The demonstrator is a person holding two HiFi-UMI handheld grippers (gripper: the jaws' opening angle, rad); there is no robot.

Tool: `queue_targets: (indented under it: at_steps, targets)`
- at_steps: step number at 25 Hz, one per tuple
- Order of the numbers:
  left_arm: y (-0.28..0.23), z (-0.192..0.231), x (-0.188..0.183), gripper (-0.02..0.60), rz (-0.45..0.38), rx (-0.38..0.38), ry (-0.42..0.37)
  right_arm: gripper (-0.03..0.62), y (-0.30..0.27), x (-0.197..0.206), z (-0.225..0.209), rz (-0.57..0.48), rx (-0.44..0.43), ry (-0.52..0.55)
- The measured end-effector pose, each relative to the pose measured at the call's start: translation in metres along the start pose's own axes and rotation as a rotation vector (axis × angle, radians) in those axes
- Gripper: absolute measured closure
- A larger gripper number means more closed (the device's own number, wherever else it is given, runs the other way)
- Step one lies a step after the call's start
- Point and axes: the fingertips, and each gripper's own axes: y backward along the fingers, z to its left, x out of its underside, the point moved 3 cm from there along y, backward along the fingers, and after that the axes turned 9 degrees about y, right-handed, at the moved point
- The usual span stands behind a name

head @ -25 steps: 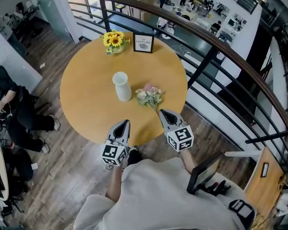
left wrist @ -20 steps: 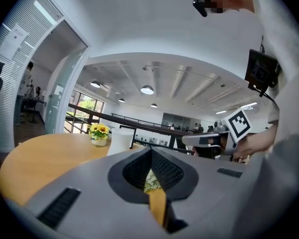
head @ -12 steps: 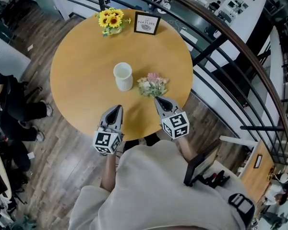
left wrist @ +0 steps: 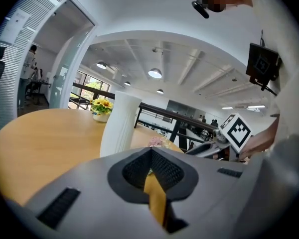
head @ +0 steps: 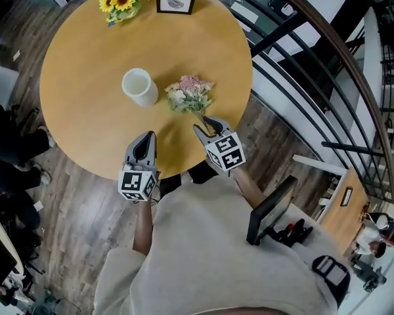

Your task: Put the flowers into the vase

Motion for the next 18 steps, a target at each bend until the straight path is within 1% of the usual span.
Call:
queue_targets:
  at_steps: [2,3,7,12,14,15,18]
  targets:
    - [-0.005,-0.002,0.001,0.575,0.011,0.01,-0.007,0.329,-0.011,0.013,-0.009,0.075,-0.012,-0.019]
    - [-0.007,-0.003,0.001,0.574,0.019,0.013,-0.013,0.314,-0.017,0.02,-0.012,0.111,-0.022,-0.031]
    - [-0.007,-0.004,0.0,0.574,0.039,0.004,-0.036,0.29,-0.046,0.035,-0.027,0.229,-0.04,-0.054]
    - [0.0,-0.003,-0.007,0.574,0.024,-0.034,-0.036,0.292,-0.078,0.042,-0.044,0.376,-0.04,-0.071]
    - [0.0,-0.003,-0.01,0.574,0.02,-0.047,-0.043,0.293,-0.086,0.043,-0.049,0.417,-0.033,-0.058]
    - [0.0,-0.003,-0.011,0.574,0.018,-0.055,-0.046,0.304,-0.088,0.043,-0.052,0.426,-0.02,-0.043]
    - [0.0,0.001,-0.013,0.574,0.007,-0.077,-0.042,0.414,-0.096,0.037,-0.055,0.425,0.012,0.03]
